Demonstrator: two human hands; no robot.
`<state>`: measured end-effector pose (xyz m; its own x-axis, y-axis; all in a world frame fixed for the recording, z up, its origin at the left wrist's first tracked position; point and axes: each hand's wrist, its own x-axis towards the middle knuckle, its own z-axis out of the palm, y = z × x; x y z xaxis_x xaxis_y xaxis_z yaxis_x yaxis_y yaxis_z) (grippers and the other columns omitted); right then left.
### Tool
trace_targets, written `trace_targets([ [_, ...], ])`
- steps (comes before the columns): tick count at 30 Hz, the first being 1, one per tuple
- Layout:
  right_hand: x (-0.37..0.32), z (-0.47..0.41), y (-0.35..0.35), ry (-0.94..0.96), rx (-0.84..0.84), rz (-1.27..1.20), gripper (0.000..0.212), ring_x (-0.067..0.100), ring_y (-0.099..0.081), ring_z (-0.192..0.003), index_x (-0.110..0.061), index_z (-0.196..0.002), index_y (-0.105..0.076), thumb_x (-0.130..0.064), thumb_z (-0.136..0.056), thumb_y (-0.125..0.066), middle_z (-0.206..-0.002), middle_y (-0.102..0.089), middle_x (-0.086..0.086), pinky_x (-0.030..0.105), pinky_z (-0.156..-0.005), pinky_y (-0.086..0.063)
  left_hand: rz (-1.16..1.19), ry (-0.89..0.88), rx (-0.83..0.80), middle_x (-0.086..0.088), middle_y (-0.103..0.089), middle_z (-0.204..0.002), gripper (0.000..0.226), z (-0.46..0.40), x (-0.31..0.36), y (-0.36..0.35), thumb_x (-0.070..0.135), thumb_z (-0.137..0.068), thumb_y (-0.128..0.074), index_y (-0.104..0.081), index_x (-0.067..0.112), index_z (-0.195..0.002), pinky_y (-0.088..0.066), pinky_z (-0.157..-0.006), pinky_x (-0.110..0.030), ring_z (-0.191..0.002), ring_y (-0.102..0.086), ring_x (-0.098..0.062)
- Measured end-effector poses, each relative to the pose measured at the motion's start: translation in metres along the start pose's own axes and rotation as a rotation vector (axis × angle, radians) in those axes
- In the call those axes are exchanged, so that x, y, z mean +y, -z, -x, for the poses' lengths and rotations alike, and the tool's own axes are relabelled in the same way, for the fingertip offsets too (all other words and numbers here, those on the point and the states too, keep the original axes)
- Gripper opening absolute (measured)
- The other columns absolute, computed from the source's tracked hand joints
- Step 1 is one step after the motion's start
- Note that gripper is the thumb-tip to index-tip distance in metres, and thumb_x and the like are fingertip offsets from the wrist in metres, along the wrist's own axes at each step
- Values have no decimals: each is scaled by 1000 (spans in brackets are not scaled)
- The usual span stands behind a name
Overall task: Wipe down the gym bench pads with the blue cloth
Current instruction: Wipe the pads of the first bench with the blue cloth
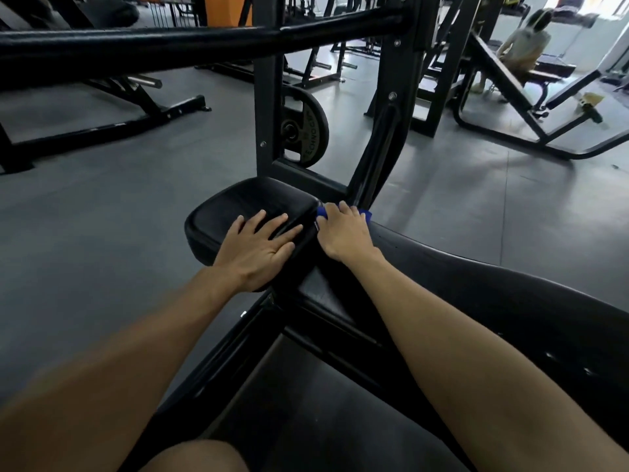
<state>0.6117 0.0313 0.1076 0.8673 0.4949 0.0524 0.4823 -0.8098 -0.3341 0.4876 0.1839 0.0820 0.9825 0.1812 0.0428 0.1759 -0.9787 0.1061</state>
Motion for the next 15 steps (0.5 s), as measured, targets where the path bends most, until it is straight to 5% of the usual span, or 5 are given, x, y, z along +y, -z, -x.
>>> trace_targets([
  [9,-6,99,-10,183,-32,-69,52,28,-9,-155,-24,-157,-28,-38,-107,-37,-167,-15,5,43,-126,-8,-66,-39,34,8,-3,-171,66,4,2,-6,66,-88,16,8,59,-154,-3,-123,-59,-157,1,-28],
  [15,30,4,6,34,-1,16,49,40,-37,-138,-17,-148,-43,-38,-104,-40,-154,-41,15,51,-117,-26,-87,-109,74,16,-5,-170,64,7,0,-6,74,-94,7,1,57,-156,0,-123,-59,-157,-2,-26],
])
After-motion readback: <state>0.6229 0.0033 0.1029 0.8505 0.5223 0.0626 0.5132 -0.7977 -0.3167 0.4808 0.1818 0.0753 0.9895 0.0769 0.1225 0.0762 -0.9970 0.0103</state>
